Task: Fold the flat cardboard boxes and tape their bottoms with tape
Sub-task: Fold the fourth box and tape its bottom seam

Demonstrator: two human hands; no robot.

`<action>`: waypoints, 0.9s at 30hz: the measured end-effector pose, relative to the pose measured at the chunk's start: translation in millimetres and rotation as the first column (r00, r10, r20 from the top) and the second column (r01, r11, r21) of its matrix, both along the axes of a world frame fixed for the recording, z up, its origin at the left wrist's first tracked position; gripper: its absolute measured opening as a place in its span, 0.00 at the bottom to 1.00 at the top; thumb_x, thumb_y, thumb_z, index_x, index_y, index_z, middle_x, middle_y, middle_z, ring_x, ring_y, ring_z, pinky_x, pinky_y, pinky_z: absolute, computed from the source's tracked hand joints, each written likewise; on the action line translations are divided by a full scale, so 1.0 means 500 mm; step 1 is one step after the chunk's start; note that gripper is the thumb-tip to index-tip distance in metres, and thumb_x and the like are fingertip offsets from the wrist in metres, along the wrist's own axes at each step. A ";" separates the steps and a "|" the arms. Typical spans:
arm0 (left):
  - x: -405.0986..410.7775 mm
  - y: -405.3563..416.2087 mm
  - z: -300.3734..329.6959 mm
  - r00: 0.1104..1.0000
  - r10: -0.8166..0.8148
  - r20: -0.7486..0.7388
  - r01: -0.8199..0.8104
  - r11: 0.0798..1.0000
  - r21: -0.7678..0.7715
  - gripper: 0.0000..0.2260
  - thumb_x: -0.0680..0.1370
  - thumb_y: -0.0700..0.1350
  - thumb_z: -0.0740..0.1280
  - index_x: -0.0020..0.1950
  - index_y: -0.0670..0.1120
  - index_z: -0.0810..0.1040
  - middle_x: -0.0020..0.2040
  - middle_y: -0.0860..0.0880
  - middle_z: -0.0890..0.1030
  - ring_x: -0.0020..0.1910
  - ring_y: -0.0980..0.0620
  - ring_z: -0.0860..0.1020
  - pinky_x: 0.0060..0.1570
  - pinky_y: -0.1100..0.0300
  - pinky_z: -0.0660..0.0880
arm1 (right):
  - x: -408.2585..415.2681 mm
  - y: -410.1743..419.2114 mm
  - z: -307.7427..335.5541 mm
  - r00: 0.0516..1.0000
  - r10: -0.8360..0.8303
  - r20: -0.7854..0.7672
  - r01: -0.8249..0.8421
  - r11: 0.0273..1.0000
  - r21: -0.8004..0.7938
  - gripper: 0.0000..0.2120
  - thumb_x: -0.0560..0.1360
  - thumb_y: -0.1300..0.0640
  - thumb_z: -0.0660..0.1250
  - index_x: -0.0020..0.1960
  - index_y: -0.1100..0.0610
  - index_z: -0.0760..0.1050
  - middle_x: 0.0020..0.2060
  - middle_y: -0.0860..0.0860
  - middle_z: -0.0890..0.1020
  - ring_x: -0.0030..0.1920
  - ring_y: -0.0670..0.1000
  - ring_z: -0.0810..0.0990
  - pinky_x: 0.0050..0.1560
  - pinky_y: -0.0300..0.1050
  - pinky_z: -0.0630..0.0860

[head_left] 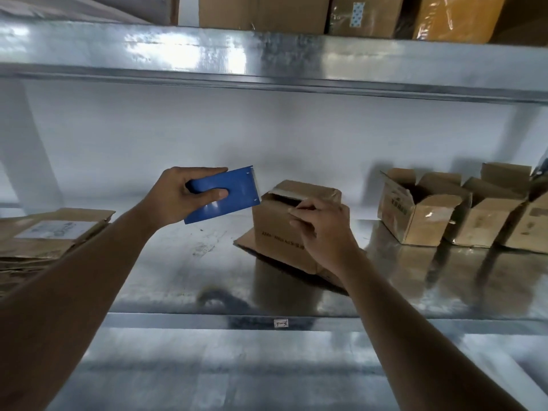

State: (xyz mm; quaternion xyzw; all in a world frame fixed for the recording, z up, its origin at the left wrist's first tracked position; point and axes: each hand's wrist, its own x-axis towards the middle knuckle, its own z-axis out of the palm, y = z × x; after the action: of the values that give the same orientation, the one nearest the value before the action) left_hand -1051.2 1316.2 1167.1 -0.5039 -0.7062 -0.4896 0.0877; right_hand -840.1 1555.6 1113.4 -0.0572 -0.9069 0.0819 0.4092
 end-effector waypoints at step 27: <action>-0.001 0.025 0.002 0.993 -0.087 0.086 0.090 0.995 -0.037 0.21 0.75 0.47 0.77 0.67 0.51 0.83 0.60 0.58 0.85 0.58 0.56 0.84 0.58 0.58 0.81 | -0.010 -0.032 0.003 0.878 -0.382 0.289 0.448 0.867 -0.216 0.35 0.65 0.24 0.61 0.64 0.44 0.70 0.74 0.55 0.61 0.76 0.60 0.58 0.74 0.68 0.57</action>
State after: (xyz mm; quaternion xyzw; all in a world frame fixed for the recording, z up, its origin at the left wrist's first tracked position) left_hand -1051.7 1328.7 1168.3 -0.5154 -0.6960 -0.4992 0.0259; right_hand -845.3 1539.6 1115.0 -0.3180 -0.8946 0.1096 0.2942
